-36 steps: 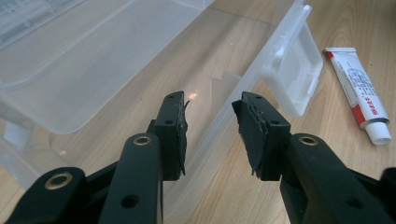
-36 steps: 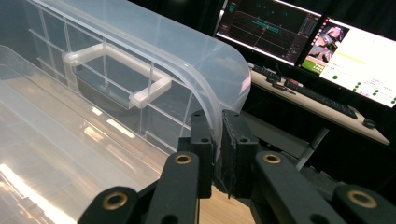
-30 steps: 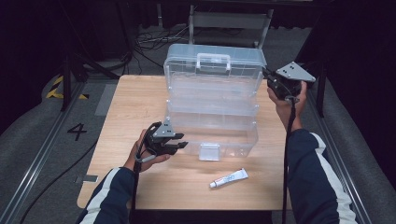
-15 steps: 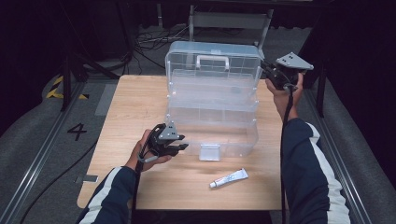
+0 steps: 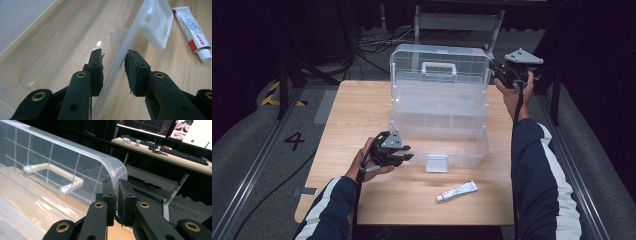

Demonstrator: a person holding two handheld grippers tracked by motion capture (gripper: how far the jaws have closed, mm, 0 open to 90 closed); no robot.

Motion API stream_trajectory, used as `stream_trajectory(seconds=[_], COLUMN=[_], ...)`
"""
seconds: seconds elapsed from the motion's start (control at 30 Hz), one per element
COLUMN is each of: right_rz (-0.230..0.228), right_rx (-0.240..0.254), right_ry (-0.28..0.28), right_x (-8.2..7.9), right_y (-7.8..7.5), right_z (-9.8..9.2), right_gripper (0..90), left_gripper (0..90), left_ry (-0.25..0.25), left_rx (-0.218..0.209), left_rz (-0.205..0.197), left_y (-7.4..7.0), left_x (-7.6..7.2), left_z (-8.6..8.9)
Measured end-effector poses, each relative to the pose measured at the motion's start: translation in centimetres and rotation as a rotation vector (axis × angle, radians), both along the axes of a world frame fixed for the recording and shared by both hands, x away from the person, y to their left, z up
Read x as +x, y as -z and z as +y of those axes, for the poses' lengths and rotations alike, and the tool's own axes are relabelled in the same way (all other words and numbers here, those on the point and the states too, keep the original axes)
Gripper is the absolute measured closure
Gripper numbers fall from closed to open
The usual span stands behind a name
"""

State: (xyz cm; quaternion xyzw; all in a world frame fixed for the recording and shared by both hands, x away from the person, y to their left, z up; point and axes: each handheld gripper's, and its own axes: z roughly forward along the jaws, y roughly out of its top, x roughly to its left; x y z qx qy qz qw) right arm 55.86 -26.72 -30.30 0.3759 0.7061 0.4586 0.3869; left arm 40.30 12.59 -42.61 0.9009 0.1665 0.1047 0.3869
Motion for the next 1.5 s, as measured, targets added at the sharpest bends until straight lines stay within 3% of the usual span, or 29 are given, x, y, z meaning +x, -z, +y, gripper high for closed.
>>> stream_trajectory(seconds=[0.17, 0.83, 1.1, 1.3, 1.5], right_rz=[0.009, 0.053, 0.088, 0.115, 0.133], right_rx=[0.014, -0.006, 0.022, 0.010, -0.052], right_ry=[0.003, 0.018, 0.010, 0.019, 0.019], right_x=[0.6, 3.1, 4.9, 6.0, 7.3], right_y=[0.2, 0.7, 1.4, 1.8, 2.3], right_z=[-0.1, 0.2, -0.2, -0.1, 0.3], right_gripper=[84.8, 84.5, 84.2, 83.9, 83.3], left_gripper=[67.4, 68.1, 68.8, 68.8, 67.9], left_ry=[-0.002, 0.004, 0.009, 0.006, -0.011], left_rx=[0.004, 0.011, 0.028, 0.029, 0.042], left_rz=[-0.006, -0.012, -0.035, -0.033, -0.035], left_y=[0.0, 0.0, 0.0, 0.0, -0.1], left_x=[0.0, 0.0, -0.1, -0.2, -0.3], left_z=[0.0, 0.0, -0.2, -0.2, -0.4])
